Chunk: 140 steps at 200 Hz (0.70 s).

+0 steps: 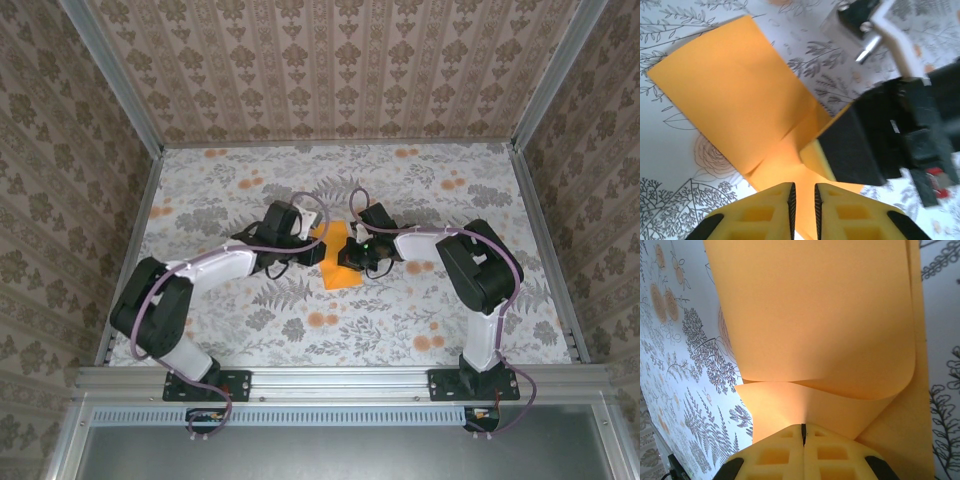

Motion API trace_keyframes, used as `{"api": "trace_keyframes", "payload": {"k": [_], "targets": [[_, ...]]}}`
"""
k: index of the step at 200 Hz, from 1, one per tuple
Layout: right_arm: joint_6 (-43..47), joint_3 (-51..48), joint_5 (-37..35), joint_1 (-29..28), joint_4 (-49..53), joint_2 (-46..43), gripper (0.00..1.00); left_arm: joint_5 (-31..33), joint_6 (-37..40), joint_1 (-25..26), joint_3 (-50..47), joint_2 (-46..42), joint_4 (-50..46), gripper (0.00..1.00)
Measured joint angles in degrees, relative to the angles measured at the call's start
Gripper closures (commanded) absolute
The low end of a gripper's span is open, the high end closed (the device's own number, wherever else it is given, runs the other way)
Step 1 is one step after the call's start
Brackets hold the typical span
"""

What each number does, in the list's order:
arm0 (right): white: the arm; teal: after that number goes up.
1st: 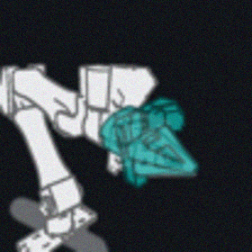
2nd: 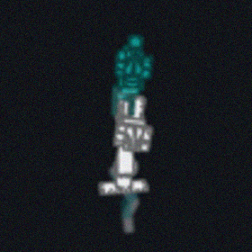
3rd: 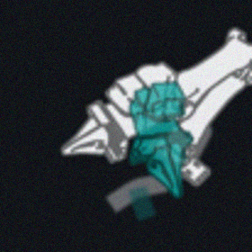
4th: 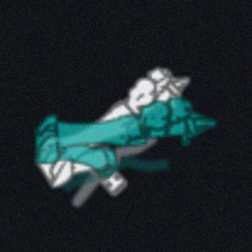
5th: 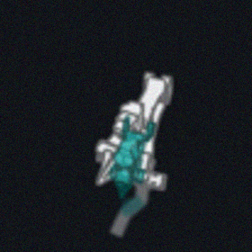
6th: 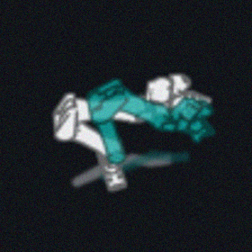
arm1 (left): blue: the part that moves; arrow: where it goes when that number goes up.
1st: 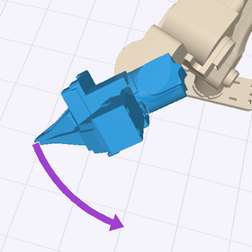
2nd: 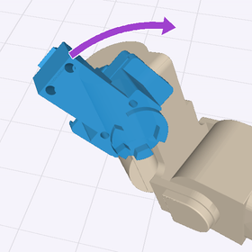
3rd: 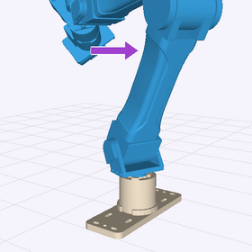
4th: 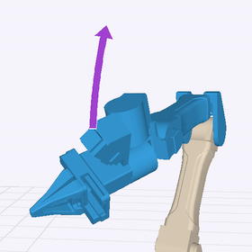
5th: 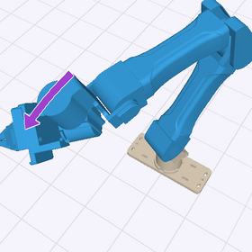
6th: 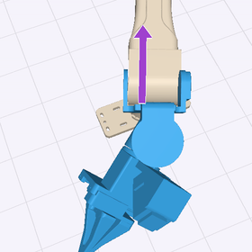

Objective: Fold a paper plane with a square sheet of paper (fold left side to right side)

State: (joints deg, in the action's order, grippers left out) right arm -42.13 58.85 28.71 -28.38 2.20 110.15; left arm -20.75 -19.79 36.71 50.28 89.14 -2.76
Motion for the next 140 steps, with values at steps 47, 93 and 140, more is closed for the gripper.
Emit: {"api": "trace_keyframes", "payload": {"k": [47,93,140], "targets": [[0.17,0.11,0.00,0.00,0.28,0.00,1.00,-12.96,-5.35,-0.11,-5.33,-0.07,3.61,0.88],[0.24,0.37,0.00,0.00,0.96,0.02,1.00,-19.87,-7.67,-0.09,-5.53,5.14,6.47,0.88],[0.48,0.48,0.00,0.00,1.31,0.02,1.00,-21.29,-7.89,0.02,-5.18,11.30,7.15,0.89]]}}
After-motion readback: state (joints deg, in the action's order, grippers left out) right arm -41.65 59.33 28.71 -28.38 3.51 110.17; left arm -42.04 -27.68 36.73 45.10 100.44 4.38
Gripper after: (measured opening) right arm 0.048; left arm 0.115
